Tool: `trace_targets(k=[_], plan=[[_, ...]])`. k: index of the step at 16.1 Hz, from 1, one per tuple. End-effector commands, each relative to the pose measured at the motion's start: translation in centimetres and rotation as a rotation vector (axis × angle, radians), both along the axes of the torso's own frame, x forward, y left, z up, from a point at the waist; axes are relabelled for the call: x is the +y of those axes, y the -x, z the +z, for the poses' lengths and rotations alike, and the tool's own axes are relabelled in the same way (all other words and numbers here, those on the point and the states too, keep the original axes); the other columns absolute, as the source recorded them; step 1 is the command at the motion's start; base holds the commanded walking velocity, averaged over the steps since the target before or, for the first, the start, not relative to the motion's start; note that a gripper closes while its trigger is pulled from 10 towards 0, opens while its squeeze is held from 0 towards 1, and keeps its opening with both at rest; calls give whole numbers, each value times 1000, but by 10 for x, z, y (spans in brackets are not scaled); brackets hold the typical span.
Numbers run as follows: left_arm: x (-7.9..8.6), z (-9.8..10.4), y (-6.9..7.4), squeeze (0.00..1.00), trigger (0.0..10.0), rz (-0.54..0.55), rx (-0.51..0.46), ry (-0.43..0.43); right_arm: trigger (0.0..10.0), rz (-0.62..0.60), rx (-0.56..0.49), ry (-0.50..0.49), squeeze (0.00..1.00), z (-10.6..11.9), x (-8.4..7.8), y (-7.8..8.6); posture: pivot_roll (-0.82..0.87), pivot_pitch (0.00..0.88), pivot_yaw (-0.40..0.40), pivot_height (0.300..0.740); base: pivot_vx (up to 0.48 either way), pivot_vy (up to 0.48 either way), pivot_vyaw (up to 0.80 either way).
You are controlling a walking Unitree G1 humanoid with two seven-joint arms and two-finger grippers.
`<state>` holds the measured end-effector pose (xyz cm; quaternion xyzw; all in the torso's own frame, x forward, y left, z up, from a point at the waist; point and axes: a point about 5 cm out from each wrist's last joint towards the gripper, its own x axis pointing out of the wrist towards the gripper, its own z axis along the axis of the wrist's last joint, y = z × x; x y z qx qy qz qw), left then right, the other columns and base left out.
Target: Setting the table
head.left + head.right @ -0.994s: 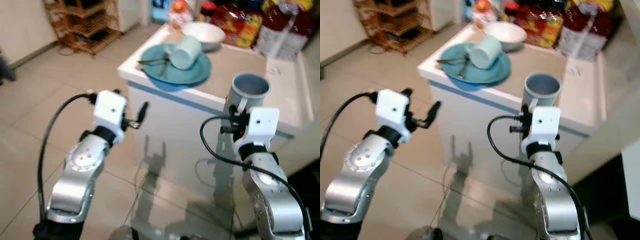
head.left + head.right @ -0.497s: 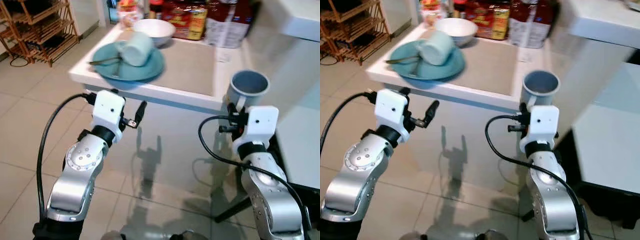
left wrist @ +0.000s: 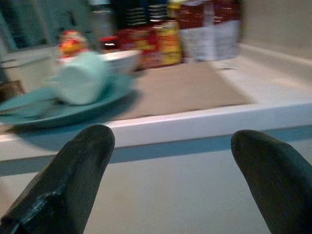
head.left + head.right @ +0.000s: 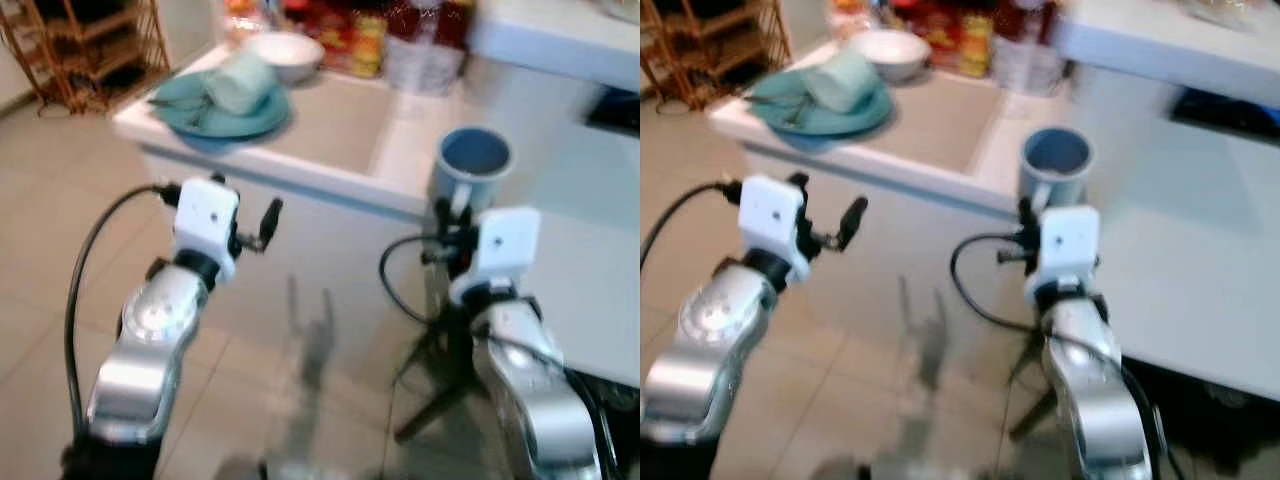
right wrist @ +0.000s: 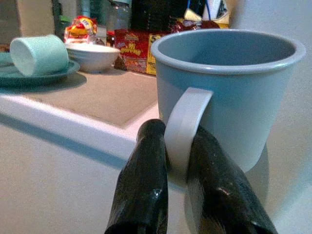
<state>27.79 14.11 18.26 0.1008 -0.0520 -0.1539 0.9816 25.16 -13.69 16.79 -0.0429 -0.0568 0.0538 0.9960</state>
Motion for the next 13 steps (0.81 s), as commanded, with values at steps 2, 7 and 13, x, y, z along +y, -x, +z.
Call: trace_targets(k=[2, 7, 13], plan=[[-4, 2, 0, 0, 10000, -23, -10, -6, 10000, 38, -58, 12, 0, 9, 4, 3, 119, 57, -36, 740, 0, -480, 0], [-5, 2, -1, 0, 10000, -21, -12, -6, 10000, -17, -51, 18, 0, 5, -1, 4, 119, 60, -35, 740, 0, -480, 0], [-6, 6, -6, 0, 10000, -3, -34, 3, 10000, -190, -39, 199, 0, 2, -30, -10, 92, 65, -28, 740, 0, -480, 0]])
